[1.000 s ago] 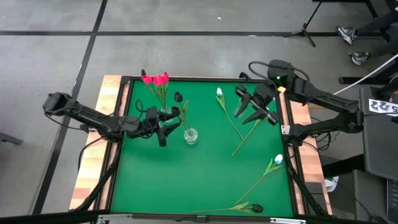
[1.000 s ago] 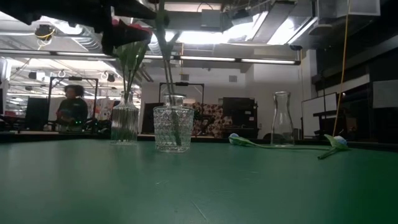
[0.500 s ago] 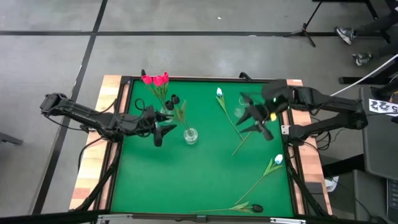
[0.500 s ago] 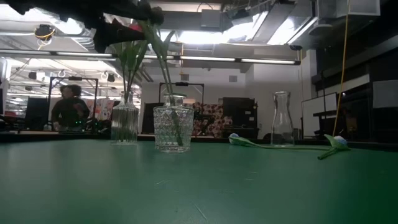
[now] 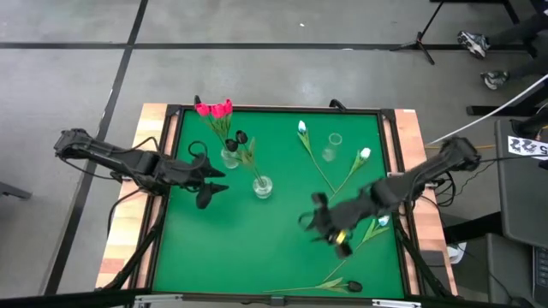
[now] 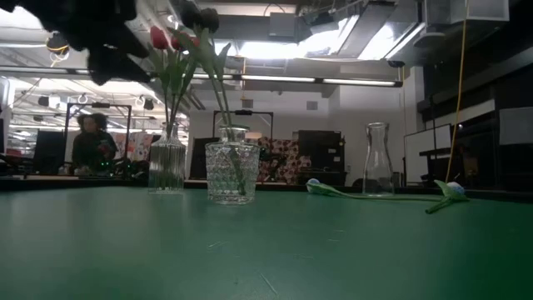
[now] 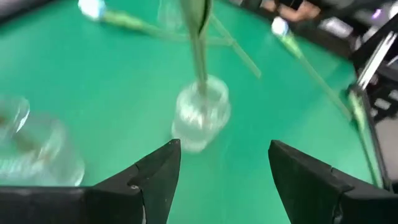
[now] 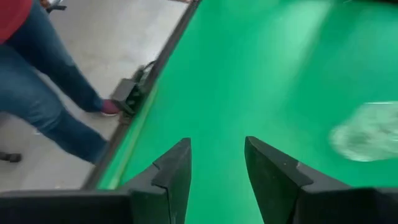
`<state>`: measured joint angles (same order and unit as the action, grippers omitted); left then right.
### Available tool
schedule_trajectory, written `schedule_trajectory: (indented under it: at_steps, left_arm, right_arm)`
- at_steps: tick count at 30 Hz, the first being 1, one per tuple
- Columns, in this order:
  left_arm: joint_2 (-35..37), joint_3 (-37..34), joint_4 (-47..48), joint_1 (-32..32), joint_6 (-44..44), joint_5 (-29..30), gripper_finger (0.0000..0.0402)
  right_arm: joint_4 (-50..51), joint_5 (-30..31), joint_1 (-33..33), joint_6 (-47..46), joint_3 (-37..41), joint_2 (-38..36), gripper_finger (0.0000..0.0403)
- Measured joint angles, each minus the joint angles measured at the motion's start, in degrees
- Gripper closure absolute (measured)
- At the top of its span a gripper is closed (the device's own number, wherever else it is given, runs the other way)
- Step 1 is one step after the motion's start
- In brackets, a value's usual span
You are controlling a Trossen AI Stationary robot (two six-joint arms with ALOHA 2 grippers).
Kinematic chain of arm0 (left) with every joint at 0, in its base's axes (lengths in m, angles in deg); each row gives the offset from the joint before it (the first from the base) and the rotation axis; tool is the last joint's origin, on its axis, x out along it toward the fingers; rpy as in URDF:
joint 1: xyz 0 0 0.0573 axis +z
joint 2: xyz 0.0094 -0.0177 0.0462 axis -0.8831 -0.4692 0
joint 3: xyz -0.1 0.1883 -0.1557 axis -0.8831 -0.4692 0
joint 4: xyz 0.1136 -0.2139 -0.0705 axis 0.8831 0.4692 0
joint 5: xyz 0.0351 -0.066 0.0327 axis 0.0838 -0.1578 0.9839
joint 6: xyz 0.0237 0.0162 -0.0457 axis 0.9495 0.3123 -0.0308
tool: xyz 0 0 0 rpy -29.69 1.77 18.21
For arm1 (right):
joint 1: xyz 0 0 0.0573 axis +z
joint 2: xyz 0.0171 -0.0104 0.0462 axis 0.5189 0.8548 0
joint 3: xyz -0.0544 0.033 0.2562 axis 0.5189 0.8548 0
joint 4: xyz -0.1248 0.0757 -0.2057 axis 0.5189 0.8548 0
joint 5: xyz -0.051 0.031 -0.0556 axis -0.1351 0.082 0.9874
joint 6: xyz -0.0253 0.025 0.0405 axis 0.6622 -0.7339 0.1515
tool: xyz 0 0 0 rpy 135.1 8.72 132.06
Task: Sort flowers into vase by color
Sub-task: Put the black tulip into the middle transparent vase
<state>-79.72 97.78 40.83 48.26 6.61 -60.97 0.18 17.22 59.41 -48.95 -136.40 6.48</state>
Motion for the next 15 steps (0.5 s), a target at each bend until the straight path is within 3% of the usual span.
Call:
schedule_trajectory:
  at_steps: [8, 15]
  left_arm:
    - [4.2, 0.0, 5.8, -4.2, -1.4, -0.6, 0.0163]
    - [4.5, 0.0, 5.6, -8.0, -1.5, -0.6, 0.0163]
  right_arm:
    - [-9.8, 0.8, 6.6, -8.8, 0.1, 13.5, 0.0252]
    - [-8.7, 2.2, 9.5, -13.1, 0.0, 19.5, 0.0252]
